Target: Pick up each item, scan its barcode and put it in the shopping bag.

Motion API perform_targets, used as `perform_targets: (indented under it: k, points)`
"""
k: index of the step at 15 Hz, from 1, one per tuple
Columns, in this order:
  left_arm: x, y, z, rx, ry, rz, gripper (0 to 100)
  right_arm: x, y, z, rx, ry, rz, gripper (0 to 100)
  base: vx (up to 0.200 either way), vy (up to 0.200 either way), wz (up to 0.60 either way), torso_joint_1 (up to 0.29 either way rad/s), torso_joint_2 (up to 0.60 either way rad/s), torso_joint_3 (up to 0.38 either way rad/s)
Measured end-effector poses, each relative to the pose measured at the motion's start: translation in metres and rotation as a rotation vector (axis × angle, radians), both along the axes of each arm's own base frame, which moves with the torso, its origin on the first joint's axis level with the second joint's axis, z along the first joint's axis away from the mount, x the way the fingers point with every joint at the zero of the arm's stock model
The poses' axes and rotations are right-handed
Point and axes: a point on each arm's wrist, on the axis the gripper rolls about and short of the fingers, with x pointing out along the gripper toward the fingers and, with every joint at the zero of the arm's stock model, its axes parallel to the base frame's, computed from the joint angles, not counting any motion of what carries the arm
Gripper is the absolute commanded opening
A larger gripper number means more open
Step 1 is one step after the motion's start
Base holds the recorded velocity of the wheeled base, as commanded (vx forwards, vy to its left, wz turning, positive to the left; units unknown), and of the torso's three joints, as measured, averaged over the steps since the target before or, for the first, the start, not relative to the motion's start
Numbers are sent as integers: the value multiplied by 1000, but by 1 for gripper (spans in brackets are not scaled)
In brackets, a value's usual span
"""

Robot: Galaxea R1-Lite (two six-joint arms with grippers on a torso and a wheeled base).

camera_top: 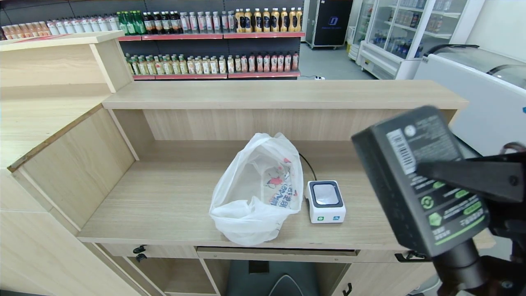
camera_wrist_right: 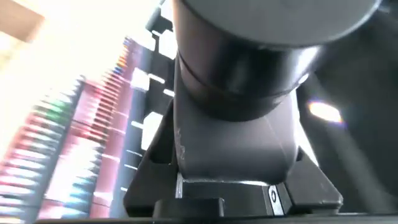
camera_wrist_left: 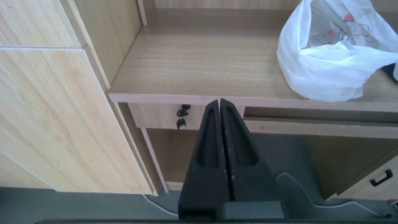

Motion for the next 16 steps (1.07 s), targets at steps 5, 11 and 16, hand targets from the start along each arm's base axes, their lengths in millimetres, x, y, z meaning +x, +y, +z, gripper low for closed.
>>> perform_targets:
  k: [5,11,16]
  points:
    - [0,0,0,0,0,0,0,1,23,-23,-83,115,-9,0,0,0,0,0,0,0]
    - [0,0,0,0,0,1,0,-11,45,-29,-82,133,19,0,0,0,0,0,0,0]
    - [0,0,0,0,0,0,0,-12,45,-33,-91,142,22,0,0,0,0,0,0,0]
